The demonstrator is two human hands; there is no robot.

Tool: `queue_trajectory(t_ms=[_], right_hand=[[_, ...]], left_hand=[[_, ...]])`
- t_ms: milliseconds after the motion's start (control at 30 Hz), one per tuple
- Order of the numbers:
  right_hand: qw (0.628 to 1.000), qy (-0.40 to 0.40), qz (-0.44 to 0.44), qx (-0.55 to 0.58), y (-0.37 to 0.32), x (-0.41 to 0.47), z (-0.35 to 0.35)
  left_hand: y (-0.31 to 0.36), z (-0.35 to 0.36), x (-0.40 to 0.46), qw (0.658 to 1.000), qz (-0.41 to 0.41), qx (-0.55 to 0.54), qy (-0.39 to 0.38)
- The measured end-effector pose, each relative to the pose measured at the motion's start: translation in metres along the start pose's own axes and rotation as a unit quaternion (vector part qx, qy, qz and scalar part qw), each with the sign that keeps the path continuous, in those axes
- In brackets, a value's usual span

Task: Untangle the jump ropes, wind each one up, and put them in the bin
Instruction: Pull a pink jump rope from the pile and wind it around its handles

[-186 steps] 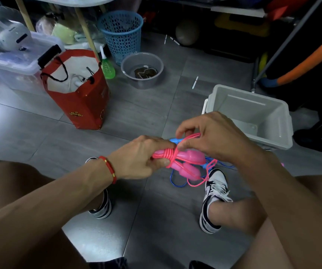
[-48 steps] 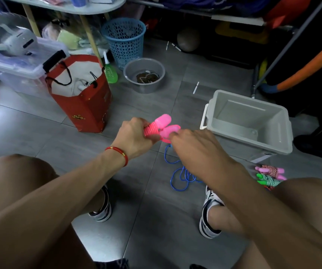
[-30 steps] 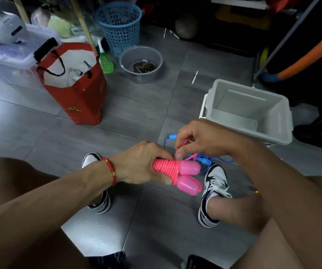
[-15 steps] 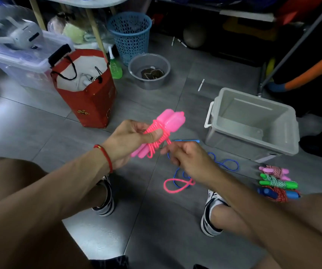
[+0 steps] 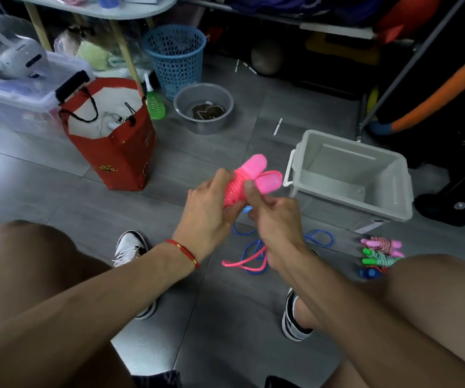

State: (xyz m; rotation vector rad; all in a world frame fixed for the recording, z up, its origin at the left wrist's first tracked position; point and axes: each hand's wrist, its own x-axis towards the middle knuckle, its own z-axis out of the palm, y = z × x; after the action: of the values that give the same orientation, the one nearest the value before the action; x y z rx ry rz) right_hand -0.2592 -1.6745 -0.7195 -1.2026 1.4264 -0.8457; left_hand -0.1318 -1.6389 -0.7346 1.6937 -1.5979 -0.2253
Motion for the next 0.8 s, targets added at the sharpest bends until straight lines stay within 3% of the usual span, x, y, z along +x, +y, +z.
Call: queue_trajectory(t_ms=[100,167,233,300,333,400,500,600,733,800], right_hand=[[0.999,0.005,-0.024,0.025,-0.003,0.012,-0.016],[0.997,-0.034,-0.058,0.037,-0.003,0.018,-0.022],[0.989,-0.092,-0.105,0.056,-0.003,0.017,-0.022],[0.975,-0.154,-0.138,0.081,-0.001,0.015,-0.022],[0.967,-0.188,-0.141,0.093,-0.001,0.015,-0.023],[0.957,-0.233,-0.142,0.097,-0.001,0.019,-0.028],[0.954,-0.245,-0.173,-0.002,-0.003,0.027,-0.035],[0.956,-0.192,-0.189,-0.114,0.0,0.031,-0.037],[0.952,-0.147,-0.151,-0.221,0.003,0.026,-0.022],[0.946,-0.155,-0.116,-0.258,0.001,0.024,-0.017]], left_hand=[[0.003,-0.013,0.006,0.968,-0.049,-0.233,-0.079],[0.001,-0.025,0.014,0.911,-0.12,-0.384,-0.094],[-0.003,-0.032,0.018,0.832,-0.211,-0.5,-0.116],[-0.005,-0.035,0.018,0.735,-0.281,-0.581,-0.207],[-0.007,-0.037,0.017,0.702,-0.288,-0.596,-0.261],[-0.011,-0.04,0.017,0.681,-0.263,-0.597,-0.332],[-0.015,-0.044,0.021,0.708,-0.248,-0.571,-0.334],[-0.018,-0.045,0.024,0.756,-0.25,-0.522,-0.306],[-0.022,-0.034,0.025,0.88,-0.241,-0.346,-0.219],[-0.028,-0.028,0.028,0.917,-0.242,-0.269,-0.166]])
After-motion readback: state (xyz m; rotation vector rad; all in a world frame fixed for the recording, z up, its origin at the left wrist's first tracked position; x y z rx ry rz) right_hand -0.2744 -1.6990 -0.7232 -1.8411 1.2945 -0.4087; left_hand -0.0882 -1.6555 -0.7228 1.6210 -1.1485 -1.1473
